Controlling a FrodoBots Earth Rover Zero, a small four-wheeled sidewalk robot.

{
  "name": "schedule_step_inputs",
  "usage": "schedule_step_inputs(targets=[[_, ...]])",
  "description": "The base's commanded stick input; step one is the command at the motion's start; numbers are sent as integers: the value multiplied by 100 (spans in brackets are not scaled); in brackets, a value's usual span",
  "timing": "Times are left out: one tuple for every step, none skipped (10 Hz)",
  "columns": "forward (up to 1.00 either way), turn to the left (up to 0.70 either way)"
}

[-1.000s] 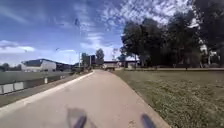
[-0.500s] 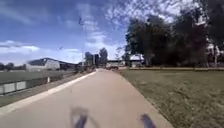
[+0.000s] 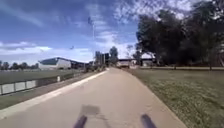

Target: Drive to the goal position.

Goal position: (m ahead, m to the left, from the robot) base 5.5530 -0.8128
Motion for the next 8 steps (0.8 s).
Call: schedule_step_inputs(targets=[[100,0],[100,0],[100,0],[100,0],[100,0],[100,0],[100,0],[100,0]])
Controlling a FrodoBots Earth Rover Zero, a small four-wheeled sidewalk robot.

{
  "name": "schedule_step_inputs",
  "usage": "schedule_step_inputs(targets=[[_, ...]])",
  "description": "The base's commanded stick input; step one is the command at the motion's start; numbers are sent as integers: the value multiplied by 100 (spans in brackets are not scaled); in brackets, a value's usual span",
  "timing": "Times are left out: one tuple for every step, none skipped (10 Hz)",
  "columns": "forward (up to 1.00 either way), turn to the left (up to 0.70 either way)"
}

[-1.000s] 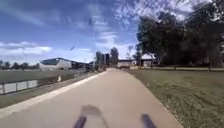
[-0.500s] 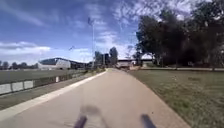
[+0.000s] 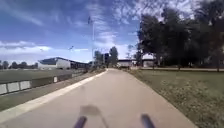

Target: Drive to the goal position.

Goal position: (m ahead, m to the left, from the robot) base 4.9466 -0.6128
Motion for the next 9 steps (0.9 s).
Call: schedule_step_inputs(targets=[[100,0],[100,0],[100,0],[100,0],[100,0],[100,0],[100,0],[100,0],[100,0]])
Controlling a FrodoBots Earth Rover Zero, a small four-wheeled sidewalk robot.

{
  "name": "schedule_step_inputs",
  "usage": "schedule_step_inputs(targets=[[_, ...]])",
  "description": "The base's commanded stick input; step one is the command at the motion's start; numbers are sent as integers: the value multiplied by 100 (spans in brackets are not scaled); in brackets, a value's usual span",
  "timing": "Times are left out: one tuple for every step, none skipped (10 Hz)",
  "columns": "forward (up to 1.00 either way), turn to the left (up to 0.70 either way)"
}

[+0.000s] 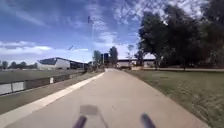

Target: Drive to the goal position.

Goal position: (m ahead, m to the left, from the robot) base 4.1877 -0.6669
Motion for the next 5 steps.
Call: schedule_step_inputs(targets=[[100,0],[100,0],[100,0],[100,0],[100,0]])
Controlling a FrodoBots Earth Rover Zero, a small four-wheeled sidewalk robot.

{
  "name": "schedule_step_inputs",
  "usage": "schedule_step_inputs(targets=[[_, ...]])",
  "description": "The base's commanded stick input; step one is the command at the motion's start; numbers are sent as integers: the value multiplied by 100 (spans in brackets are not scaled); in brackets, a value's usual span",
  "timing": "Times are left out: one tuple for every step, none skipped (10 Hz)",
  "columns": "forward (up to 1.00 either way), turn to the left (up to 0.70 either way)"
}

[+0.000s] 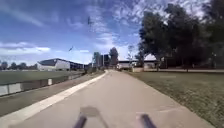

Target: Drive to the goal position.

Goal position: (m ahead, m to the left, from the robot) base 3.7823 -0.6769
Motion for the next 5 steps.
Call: schedule_step_inputs(targets=[[100,-19],[100,-27],[100,0],[100,0],[100,0]])
